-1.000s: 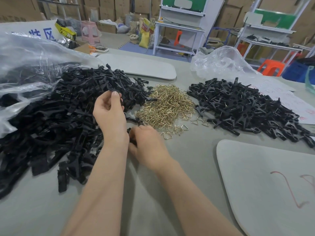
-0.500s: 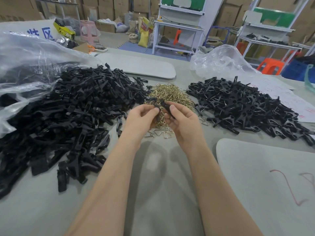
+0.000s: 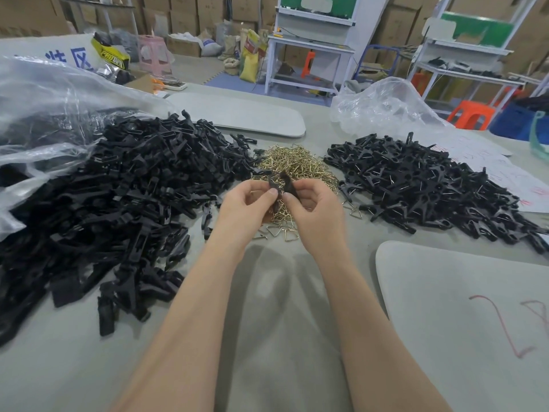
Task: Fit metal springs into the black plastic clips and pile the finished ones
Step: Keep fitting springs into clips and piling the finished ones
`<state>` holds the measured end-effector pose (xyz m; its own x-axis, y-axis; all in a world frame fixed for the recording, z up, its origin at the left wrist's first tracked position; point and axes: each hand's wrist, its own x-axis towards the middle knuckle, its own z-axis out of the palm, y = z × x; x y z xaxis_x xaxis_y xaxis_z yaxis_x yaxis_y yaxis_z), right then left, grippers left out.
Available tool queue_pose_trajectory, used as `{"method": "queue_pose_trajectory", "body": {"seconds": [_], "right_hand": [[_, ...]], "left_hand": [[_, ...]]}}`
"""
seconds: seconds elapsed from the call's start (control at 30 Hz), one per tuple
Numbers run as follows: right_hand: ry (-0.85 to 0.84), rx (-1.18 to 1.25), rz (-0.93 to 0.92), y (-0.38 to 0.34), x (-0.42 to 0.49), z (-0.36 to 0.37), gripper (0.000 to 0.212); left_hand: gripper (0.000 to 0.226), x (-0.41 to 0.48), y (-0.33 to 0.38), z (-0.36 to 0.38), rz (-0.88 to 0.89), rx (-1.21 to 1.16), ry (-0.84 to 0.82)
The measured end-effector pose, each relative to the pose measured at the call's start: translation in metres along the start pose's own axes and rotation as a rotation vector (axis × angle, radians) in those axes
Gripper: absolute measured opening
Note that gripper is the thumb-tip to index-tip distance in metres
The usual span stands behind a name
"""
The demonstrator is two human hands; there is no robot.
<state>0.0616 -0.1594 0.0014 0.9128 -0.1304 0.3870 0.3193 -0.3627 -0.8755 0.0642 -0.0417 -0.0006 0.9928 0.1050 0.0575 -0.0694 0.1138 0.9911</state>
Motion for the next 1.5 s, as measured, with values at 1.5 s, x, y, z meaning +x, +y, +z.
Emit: {"method": "queue_pose_trajectory", "body": {"seconds": [1.5], "right_hand": [[-0.29,0.021,0.121,-0.019,-0.002,0.045,0.019]], "left_hand": [[0.002,0.006,0.021,-0.038,0.154,-0.51,0.53]]}}
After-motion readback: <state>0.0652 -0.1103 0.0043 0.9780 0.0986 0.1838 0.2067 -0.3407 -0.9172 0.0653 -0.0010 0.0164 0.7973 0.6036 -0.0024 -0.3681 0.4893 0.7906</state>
